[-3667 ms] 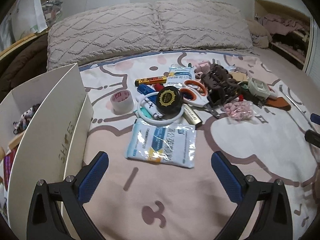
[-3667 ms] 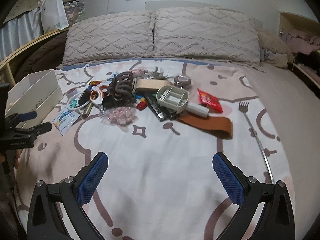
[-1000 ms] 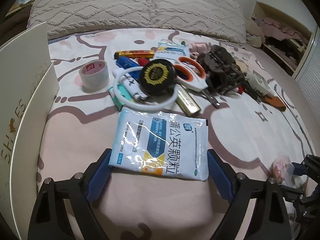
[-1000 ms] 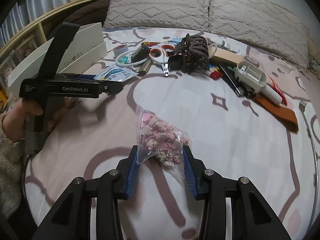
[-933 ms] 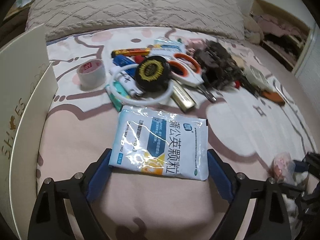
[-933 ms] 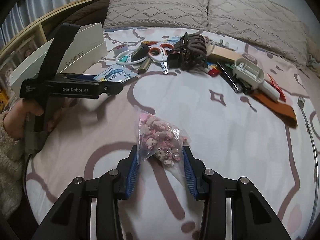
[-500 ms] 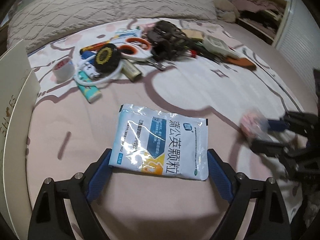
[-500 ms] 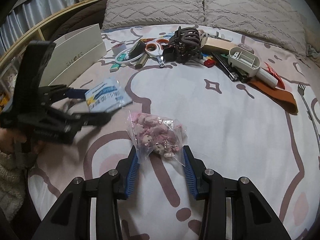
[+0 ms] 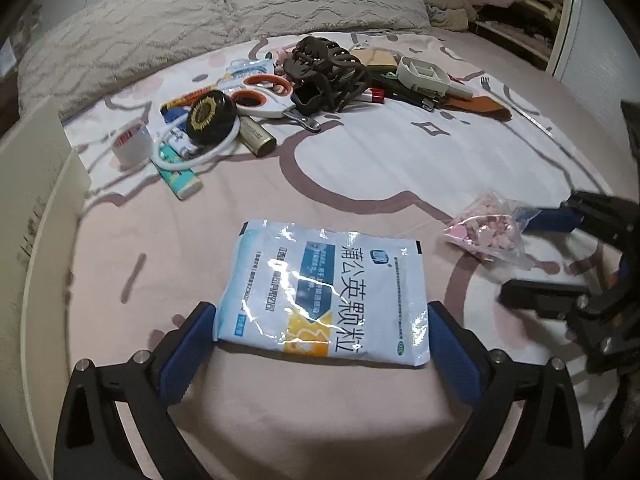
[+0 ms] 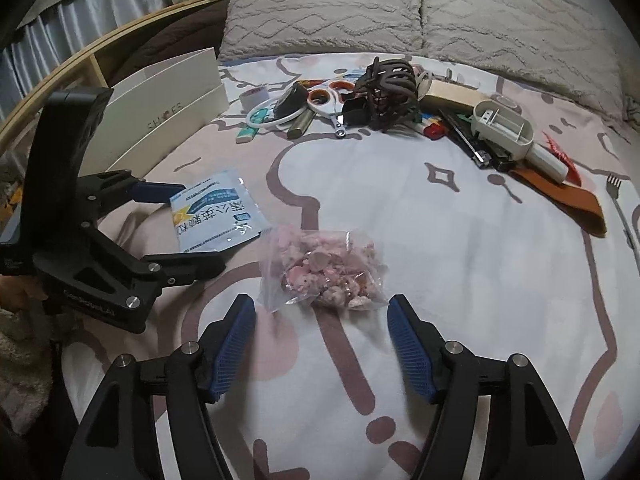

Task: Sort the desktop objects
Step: 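Lift the pink candy bag with the right tool while the left tool aligns over the sachet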

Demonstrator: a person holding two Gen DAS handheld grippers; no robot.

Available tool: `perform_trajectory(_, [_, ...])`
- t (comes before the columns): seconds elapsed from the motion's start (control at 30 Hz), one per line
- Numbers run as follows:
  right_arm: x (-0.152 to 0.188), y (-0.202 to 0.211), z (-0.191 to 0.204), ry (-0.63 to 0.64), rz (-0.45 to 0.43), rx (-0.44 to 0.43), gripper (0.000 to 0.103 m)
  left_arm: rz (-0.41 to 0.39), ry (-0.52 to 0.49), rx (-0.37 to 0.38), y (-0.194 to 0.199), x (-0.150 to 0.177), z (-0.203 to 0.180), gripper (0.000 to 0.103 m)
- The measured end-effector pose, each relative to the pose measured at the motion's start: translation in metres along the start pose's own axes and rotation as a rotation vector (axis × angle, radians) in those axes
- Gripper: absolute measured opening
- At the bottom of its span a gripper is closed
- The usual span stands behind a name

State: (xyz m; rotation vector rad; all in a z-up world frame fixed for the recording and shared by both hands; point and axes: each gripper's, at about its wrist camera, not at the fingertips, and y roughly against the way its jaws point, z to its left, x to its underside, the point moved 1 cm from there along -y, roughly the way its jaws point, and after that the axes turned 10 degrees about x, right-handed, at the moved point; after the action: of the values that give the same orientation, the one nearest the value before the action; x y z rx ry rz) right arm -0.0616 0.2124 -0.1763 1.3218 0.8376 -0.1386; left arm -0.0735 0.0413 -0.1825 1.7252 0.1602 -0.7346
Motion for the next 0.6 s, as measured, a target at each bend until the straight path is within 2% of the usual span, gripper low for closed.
perform_trajectory(0.1, [-0.002,0.003,-0.003,-0.009,-0.015,0.028,0.07,-0.007,-0.064,-0.051,0.004,0.0,-0.005,0.102])
perform_trajectory(0.13, [-0.003,0.003,-0.004,-0.011,-0.018,0.033,0.075,-0.007,-0.083,-0.062,0.005,0.0,-0.006,0.102])
perform_trajectory(0.17, [-0.005,0.003,-0.004,-0.01,-0.021,0.039,0.085,-0.005,-0.098,-0.07,0.005,0.001,-0.007,0.103])
perform_trajectory(0.23, [-0.008,0.002,-0.003,-0.006,-0.025,0.051,0.092,0.003,-0.114,-0.076,0.005,0.001,-0.007,0.103])
perform_trajectory(0.43, [-0.016,-0.003,-0.001,-0.008,-0.029,0.067,0.092,0.077,-0.063,-0.041,0.007,0.003,0.002,0.103])
perform_trajectory(0.6, [-0.018,-0.004,-0.009,-0.062,-0.025,0.047,0.092,0.109,-0.082,-0.039,0.01,0.008,0.001,0.103])
